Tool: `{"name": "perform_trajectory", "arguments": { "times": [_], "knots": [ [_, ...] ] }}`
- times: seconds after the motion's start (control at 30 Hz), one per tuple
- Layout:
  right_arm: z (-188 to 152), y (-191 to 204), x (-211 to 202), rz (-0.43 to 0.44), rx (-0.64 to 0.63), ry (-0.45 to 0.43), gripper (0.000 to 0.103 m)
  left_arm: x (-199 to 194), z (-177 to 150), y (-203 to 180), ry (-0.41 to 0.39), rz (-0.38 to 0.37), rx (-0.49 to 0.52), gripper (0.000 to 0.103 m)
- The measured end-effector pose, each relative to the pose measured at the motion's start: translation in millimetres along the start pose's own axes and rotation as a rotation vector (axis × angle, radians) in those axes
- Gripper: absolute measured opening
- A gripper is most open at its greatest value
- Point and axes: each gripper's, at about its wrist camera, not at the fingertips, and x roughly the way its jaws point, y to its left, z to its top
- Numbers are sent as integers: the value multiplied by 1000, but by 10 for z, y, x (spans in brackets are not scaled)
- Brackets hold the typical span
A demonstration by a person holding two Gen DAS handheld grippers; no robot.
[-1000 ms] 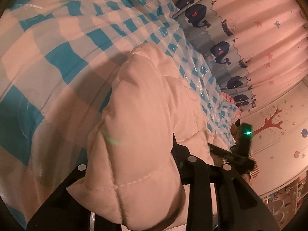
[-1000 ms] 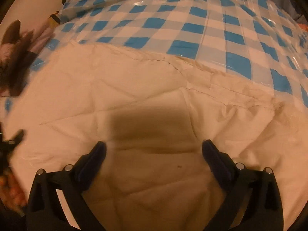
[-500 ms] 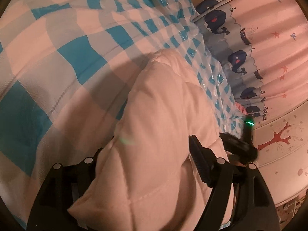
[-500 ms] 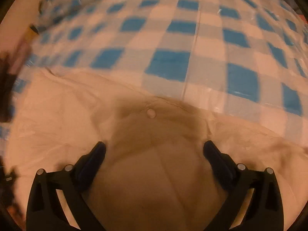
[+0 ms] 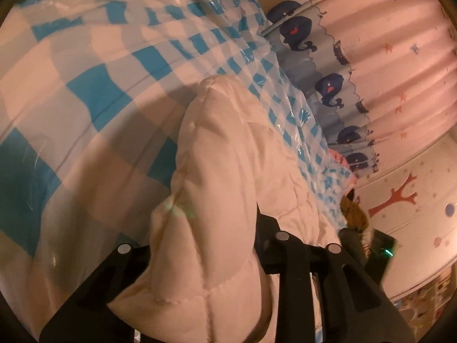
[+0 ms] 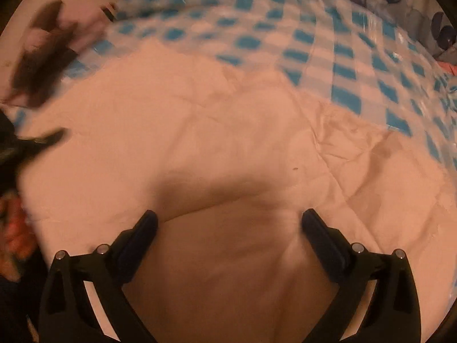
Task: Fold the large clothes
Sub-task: 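Hold the jacket edge with the left gripper while the right gripper smooths the jacket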
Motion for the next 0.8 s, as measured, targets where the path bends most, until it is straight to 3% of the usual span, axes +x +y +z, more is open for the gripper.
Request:
{"name": "perform_trajectory", "arguments": {
  "times": [0.1, 0.13, 0.2, 0.3, 0.37, 0.4, 0.47, 0.53, 0.63, 0.67, 0.73, 0.8],
  "knots": [
    [-208, 306, -255, -9, -56, -49, 97, -4, 5, -20, -6, -13, 3, 23],
    [-341, 367, -59, -30, -75, 9, 98, -3, 2, -30, -6, -20, 4, 23],
    [-470, 389, 184, -61, -87, -11, 98, 5, -23, -61, -1, -27, 11, 23],
    [-326, 397, 90, -45, -54, 50, 98, -28, -38, -44, -5, -13, 7, 23],
    [-294, 414, -181, -4, -41, -22, 98, -23, -21, 28, 2, -28, -37, 23],
    [-312, 419, -284, -29, -44, -58, 98, -17, -18, 41, 3, -33, -49, 23],
    [-426, 379, -126, -88, -46, -11, 98, -14, -22, 21, -1, -29, -39, 23],
    [-571, 340, 133, -80, -54, 9, 98, 1, -43, -24, 5, -29, -19, 23],
    [-346, 296, -9, -3, -2, 73, 98, -43, -61, -66, -10, 0, 11, 23],
    [-227, 265, -157, 54, 22, 27, 98, -44, -51, -49, -9, -5, -1, 23],
    [50, 243, -376, 11, 14, -71, 98, -41, -46, -33, -9, -10, -18, 23],
    [432, 161, -345, -51, 12, -106, 98, -49, -48, -54, -15, -6, -10, 23]
  ]
}}
